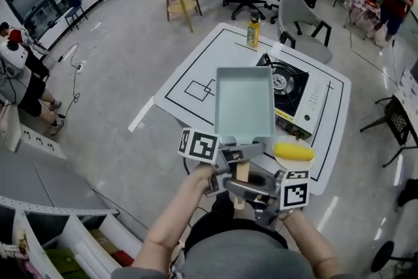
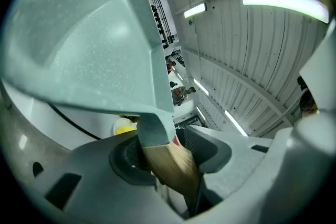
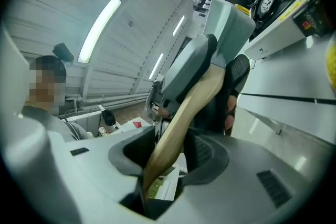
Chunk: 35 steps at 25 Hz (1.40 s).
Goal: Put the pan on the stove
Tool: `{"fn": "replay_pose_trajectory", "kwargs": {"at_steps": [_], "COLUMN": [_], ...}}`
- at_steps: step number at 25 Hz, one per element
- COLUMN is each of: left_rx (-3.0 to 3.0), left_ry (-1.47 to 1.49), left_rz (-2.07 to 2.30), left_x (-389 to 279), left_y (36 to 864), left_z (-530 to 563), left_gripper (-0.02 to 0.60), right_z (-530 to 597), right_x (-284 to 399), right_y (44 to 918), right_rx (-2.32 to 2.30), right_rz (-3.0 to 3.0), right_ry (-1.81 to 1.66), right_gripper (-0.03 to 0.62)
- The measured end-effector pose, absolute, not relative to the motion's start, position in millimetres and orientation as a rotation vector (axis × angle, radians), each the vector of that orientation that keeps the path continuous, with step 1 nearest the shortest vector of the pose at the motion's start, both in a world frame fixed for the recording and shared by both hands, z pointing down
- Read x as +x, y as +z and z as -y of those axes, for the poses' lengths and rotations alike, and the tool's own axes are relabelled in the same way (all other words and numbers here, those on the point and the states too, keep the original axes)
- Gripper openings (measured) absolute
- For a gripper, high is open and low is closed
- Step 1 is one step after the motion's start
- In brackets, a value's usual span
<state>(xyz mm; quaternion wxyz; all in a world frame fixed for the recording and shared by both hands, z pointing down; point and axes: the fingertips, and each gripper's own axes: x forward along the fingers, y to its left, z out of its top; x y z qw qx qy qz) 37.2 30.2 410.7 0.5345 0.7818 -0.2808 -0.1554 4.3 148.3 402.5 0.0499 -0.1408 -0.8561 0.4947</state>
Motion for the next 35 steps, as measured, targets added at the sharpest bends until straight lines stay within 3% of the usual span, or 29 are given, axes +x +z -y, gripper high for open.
{"fn": "replay_pose_trajectory", "kwargs": {"at_steps": [10,35], "left_rx": [1.871,1.891], "left_ry": [-0.314,-0.174], "left_rz": [0.565,0.389], "left_x": [1.5,37.2], "left_y": [413.5,417.8], "left_z": [19.0,102.4], "left_gripper": [0.17,0.17], "right_z": [-94.4,-1.1], "right_x": [-43.0,-29.0], "right_y": [404.3,405.8], "right_rx": [-0.28,-0.034], "right_rz": [2.654,2.73], "right_ry": [1.553,1.624], "right_gripper": [0.156,0.156]}}
